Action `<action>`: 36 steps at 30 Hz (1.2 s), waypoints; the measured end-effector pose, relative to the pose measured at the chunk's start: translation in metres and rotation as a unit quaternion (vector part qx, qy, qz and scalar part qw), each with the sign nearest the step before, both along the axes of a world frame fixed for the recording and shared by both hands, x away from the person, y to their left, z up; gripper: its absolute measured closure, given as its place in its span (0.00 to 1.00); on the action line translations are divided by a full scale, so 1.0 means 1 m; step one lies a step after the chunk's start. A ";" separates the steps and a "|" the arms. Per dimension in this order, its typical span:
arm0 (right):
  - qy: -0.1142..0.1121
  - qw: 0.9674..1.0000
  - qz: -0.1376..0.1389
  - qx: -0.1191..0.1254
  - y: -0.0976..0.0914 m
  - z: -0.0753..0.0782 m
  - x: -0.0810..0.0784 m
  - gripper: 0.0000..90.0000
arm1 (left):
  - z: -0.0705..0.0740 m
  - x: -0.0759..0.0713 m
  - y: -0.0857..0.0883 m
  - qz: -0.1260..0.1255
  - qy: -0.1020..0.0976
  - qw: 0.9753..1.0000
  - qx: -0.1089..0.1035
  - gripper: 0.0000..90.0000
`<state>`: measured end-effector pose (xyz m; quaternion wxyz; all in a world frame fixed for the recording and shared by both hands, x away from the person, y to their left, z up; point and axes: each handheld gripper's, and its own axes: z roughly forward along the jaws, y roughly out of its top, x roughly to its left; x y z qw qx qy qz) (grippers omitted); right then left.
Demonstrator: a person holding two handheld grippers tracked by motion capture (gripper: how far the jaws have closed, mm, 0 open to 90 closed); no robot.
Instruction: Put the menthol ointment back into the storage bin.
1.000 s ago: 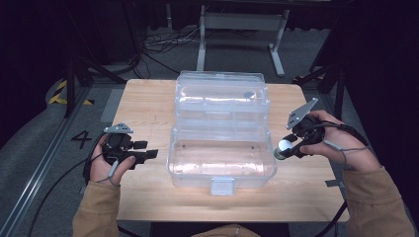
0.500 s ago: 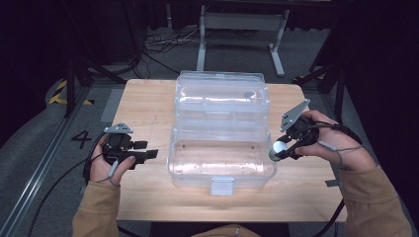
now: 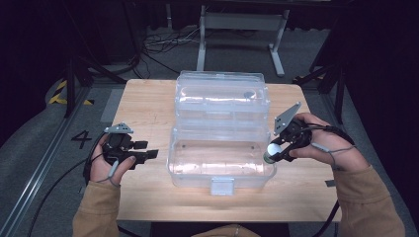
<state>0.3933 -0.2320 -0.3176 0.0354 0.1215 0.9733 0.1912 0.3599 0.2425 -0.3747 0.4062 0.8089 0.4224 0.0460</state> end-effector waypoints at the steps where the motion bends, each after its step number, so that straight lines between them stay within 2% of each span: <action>1: 0.001 1.000 0.005 0.000 0.001 -0.001 0.000 0.56 | 0.000 0.000 0.000 0.000 0.000 1.000 0.000 0.45; 21: 0.014 1.000 0.026 -0.010 0.016 -0.017 0.004 0.56 | 0.000 0.000 0.001 0.000 0.001 1.000 -0.001 0.45; 36: 0.028 0.999 0.039 -0.019 0.028 -0.037 0.008 0.56 | 0.000 0.000 0.001 0.001 0.001 1.000 -0.001 0.45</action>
